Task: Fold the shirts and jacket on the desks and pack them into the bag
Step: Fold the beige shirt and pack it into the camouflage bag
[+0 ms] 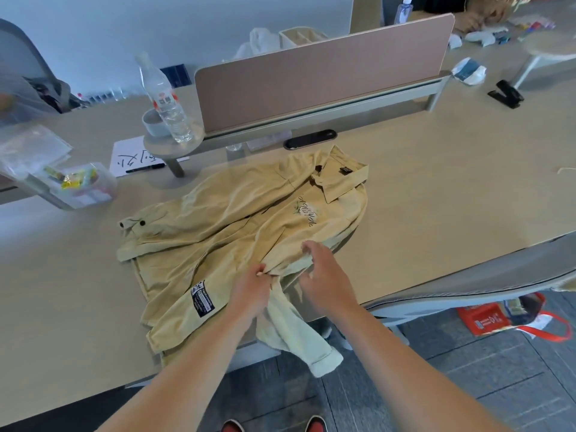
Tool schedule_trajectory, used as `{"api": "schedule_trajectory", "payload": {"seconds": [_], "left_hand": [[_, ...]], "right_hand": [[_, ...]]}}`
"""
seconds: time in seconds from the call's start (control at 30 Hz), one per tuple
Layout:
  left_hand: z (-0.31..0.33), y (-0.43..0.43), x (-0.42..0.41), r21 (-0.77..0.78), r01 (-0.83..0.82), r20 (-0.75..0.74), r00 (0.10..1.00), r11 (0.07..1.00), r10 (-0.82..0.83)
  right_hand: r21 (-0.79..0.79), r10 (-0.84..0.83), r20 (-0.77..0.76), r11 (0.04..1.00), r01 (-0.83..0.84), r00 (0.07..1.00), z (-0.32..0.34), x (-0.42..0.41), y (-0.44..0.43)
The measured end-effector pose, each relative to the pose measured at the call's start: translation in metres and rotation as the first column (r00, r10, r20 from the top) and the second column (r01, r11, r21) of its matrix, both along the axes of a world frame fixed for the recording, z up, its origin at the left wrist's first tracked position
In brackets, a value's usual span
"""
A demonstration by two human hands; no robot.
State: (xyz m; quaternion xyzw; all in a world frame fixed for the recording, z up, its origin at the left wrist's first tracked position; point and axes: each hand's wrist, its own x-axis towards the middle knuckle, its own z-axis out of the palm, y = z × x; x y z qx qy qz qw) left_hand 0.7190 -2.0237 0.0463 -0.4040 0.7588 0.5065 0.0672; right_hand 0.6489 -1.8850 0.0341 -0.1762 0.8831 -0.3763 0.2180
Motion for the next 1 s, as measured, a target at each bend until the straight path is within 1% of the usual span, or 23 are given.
{"api": "schedule_trajectory", "payload": {"seconds": [0.03, 0.07, 0.1, 0.17, 0.2, 0.23, 0.33, 0.43, 0.53, 0.57, 0.63, 0.73, 0.8, 0.9, 1.0], "left_hand": [[0.009, -0.008, -0.003, 0.014, 0.015, 0.009, 1.0, 1.0, -0.015], [0.016, -0.015, -0.007, 0.041, 0.023, 0.014, 1.0, 0.999, -0.024], [0.023, -0.02, -0.011, 0.074, 0.028, 0.006, 1.0, 0.997, -0.029], [0.033, -0.026, -0.018, 0.136, 0.025, -0.011, 1.0, 0.99, -0.023], [0.036, -0.027, -0.023, 0.161, 0.018, -0.012, 1.0, 0.987, -0.016], [0.04, -0.027, -0.028, 0.174, 0.026, -0.012, 1.0, 0.984, -0.025], [0.047, -0.027, -0.037, 0.184, 0.055, -0.012, 0.998, 0.981, -0.054], [0.053, -0.025, -0.039, 0.303, 0.065, -0.015, 0.998, 0.951, -0.063], [0.058, -0.022, -0.039, 0.321, 0.107, -0.041, 0.994, 0.941, -0.099], [0.066, -0.05, -0.027, 0.316, 0.192, -0.049, 0.981, 0.929, -0.186], [0.068, -0.066, -0.022, 0.269, 0.293, -0.025, 0.955, 0.918, -0.297], [0.062, -0.07, -0.019, 0.203, 0.358, 0.055, 0.925, 0.911, -0.375], [0.057, -0.088, -0.001, 0.159, 0.379, 0.09, 0.914, 0.912, -0.395], [0.049, -0.12, 0.029, 0.252, 0.439, 0.068, 0.881, 0.862, -0.468], [0.045, -0.15, 0.055, 0.27, 0.582, 0.06, 0.785, 0.767, -0.617]], "right_hand": [[0.003, -0.041, -0.028, 0.999, 0.041, 0.999, -0.002, 0.007, 0.004], [0.012, -0.069, -0.01, 0.998, 0.069, 0.998, -0.005, 0.015, 0.007], [0.022, -0.063, 0.055, 0.998, 0.062, 0.997, -0.009, 0.022, 0.008], [-0.006, 0.034, 0.274, 0.999, -0.034, 0.961, -0.014, 0.04, 0.005], [-0.045, 0.084, 0.353, 0.996, -0.073, 0.932, -0.014, 0.048, 0.002], [-0.08, 0.115, 0.383, 0.993, -0.091, 0.916, -0.013, 0.054, -0.002], [-0.126, 0.101, 0.352, 0.99, -0.06, 0.93, -0.006, 0.066, -0.017], [-0.063, 0.063, 0.289, 0.997, -0.047, 0.955, -0.002, 0.068, -0.029], [-0.042, 0.055, 0.273, 0.998, -0.045, 0.96, -0.002, 0.065, -0.032], [-0.041, -0.008, 0.278, 0.999, 0.02, 0.961, 0.012, 0.081, -0.058], [-0.052, -0.115, 0.292, 0.989, 0.136, 0.949, 0.017, 0.085, -0.066], [0.01, -0.223, 0.26, 0.974, 0.228, 0.94, 0.008, 0.075, -0.06], [0.054, -0.318, 0.27, 0.948, 0.315, 0.909, 0.016, 0.079, -0.076], [0.051, -0.467, 0.367, 0.874, 0.484, 0.804, 0.031, 0.088, -0.108], [0.021, -0.58, 0.492, 0.754, 0.657, 0.65, 0.044, 0.101, -0.14]]}}
